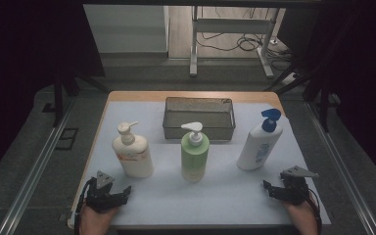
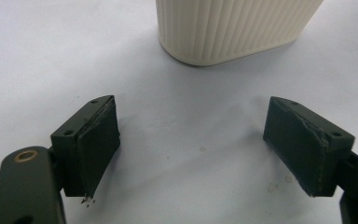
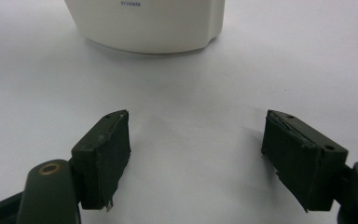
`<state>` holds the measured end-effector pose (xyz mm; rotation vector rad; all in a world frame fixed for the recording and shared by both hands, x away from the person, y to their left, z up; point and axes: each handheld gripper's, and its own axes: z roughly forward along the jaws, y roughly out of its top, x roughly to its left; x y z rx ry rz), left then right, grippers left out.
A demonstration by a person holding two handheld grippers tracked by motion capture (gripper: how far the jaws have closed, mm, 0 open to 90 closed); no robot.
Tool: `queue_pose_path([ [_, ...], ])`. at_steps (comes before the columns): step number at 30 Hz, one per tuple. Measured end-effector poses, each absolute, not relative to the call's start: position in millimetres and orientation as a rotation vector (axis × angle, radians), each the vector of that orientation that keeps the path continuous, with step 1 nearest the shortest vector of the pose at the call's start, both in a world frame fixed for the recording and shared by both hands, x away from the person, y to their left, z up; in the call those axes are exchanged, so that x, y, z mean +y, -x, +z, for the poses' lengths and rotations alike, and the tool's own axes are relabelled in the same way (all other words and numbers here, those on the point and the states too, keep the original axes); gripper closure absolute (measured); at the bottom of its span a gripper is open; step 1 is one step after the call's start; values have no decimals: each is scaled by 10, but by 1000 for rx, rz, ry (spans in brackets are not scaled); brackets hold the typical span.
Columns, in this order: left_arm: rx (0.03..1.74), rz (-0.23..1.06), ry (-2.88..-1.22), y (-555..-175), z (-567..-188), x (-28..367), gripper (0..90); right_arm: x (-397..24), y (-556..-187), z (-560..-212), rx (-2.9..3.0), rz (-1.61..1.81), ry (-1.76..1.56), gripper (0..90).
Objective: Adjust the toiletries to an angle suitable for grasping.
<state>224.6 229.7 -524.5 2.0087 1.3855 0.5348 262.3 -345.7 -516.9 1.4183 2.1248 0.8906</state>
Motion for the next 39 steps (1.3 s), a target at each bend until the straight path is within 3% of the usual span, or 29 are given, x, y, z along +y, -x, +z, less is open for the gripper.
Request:
queue_pose_path([
  [39, 1383, 534, -2008, -2247, -5248, 2301, 176, -3460, -2646, -5148, 2194, 884, -1383, 162],
])
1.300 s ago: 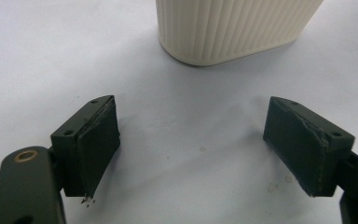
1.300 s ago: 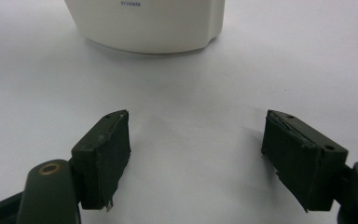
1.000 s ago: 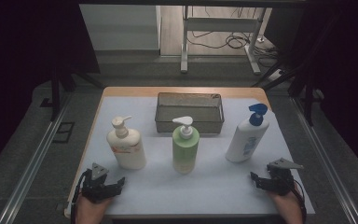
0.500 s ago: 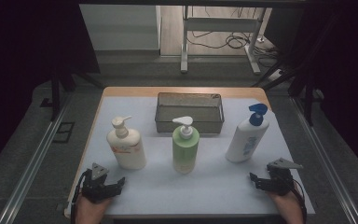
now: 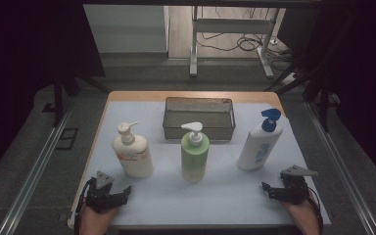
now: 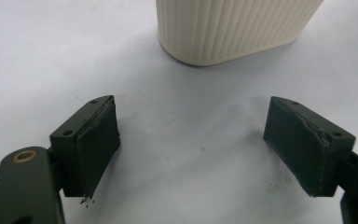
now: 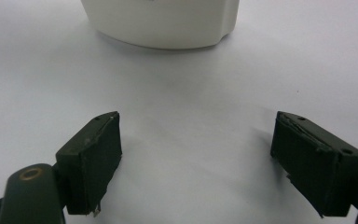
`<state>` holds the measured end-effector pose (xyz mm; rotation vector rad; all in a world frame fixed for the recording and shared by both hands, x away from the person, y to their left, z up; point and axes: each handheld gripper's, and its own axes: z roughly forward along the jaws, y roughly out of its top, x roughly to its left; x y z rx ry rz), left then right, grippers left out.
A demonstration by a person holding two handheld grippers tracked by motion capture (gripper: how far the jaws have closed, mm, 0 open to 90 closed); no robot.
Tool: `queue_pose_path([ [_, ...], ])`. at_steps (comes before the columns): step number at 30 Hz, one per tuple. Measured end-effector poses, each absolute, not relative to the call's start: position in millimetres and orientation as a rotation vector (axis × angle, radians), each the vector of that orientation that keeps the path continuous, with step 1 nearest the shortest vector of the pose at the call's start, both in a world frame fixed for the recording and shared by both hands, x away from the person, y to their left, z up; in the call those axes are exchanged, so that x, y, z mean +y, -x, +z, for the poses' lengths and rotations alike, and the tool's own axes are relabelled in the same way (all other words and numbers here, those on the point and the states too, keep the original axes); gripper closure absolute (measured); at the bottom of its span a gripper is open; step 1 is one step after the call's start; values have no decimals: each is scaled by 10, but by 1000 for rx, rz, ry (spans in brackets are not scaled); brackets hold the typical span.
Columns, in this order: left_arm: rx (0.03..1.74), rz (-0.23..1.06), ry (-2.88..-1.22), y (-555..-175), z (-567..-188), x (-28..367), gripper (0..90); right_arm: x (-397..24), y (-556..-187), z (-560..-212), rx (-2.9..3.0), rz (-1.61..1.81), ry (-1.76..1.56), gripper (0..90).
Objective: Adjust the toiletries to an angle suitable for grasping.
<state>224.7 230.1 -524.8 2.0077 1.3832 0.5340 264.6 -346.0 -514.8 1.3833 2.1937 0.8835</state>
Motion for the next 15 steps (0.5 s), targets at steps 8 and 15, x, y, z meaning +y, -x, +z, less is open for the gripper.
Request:
queue_pose_path([
  [8, 1384, 534, -2006, -2245, -5249, 2300, 176, -3463, -2653, -5086, 2207, 875, -1359, 143],
  [15, 1384, 535, -2004, -2244, -5250, 2300, 177, -3475, -2668, -5017, 2210, 897, -1354, 136],
])
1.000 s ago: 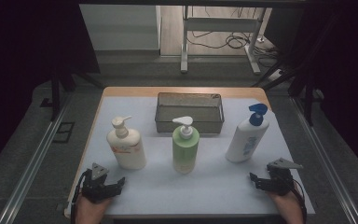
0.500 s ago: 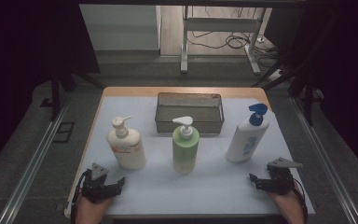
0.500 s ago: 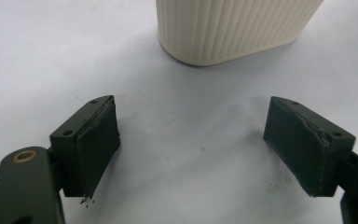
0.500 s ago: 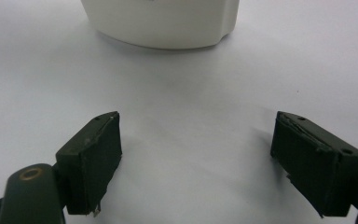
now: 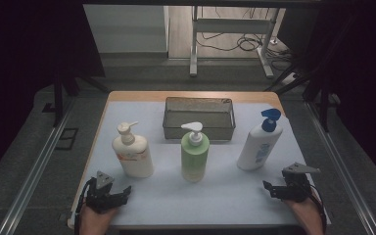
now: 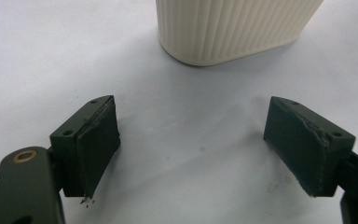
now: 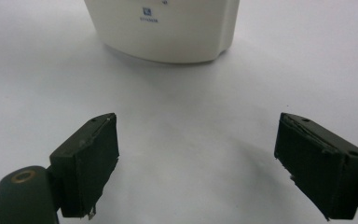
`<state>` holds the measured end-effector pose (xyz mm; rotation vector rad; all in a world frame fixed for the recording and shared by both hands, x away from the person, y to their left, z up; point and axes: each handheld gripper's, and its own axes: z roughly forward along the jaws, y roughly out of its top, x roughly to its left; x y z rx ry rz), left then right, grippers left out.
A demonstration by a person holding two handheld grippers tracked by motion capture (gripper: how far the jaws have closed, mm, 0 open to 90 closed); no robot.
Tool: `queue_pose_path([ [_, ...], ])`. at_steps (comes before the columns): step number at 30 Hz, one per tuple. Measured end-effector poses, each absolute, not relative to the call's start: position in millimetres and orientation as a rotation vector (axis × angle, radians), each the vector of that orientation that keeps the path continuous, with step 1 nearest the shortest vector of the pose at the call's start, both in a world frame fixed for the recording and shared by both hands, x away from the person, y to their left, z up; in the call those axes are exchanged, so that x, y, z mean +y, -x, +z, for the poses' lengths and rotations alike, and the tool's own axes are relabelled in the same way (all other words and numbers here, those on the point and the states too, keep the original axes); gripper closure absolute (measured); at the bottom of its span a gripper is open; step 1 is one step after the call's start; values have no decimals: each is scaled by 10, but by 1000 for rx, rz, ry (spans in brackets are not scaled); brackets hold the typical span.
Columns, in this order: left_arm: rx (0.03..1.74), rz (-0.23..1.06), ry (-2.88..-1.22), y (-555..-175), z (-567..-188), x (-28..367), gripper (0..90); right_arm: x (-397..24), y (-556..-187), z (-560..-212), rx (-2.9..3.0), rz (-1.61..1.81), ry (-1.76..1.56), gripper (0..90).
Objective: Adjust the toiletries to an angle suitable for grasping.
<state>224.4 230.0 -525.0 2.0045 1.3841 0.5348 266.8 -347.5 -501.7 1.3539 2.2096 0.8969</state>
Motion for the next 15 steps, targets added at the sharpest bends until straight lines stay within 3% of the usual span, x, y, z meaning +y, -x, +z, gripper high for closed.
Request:
queue_pose_path([
  [15, 1384, 536, -2004, -2243, -5251, 2299, 176, -3538, -2709, -4850, 2215, 946, -1346, 112],
])
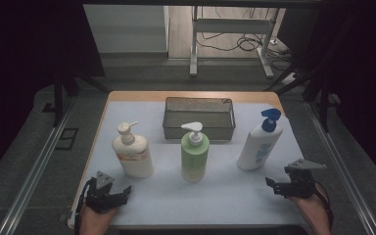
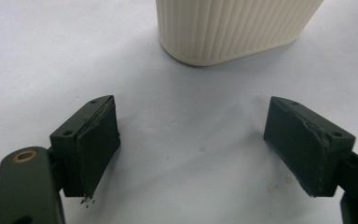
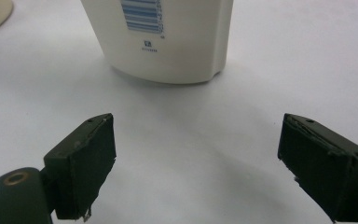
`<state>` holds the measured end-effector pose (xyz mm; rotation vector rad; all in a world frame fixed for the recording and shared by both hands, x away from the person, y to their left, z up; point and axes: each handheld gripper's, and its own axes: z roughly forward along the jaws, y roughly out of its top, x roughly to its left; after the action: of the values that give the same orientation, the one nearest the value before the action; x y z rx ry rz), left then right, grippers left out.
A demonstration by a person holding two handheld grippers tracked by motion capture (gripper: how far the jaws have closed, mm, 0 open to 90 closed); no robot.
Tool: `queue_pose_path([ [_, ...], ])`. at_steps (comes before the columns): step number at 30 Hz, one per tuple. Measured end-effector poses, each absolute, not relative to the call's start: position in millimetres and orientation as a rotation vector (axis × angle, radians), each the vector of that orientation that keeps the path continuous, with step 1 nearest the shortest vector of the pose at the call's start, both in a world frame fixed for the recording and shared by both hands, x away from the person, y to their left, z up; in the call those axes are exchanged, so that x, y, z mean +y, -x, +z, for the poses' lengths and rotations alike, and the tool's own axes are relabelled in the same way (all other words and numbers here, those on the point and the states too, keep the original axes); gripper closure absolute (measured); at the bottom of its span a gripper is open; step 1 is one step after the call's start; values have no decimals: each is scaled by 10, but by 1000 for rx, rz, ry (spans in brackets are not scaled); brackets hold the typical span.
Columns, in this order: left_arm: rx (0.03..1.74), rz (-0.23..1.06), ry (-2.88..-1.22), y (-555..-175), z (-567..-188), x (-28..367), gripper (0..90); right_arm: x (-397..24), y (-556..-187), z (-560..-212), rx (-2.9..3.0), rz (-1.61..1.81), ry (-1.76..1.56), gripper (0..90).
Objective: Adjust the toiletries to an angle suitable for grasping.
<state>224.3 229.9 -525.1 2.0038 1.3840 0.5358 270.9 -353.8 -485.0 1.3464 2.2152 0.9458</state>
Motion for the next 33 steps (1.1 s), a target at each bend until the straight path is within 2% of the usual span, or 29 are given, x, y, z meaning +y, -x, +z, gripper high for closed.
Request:
queue_pose_path([
  [25, 1384, 537, -2003, -2243, -5252, 2299, 176, -3666, -3007, -4653, 2213, 917, -1345, 66],
  [33, 1382, 536, -2007, -2243, -5251, 2302, 176, -3740, -3157, -4561, 2184, 927, -1384, 91],
])
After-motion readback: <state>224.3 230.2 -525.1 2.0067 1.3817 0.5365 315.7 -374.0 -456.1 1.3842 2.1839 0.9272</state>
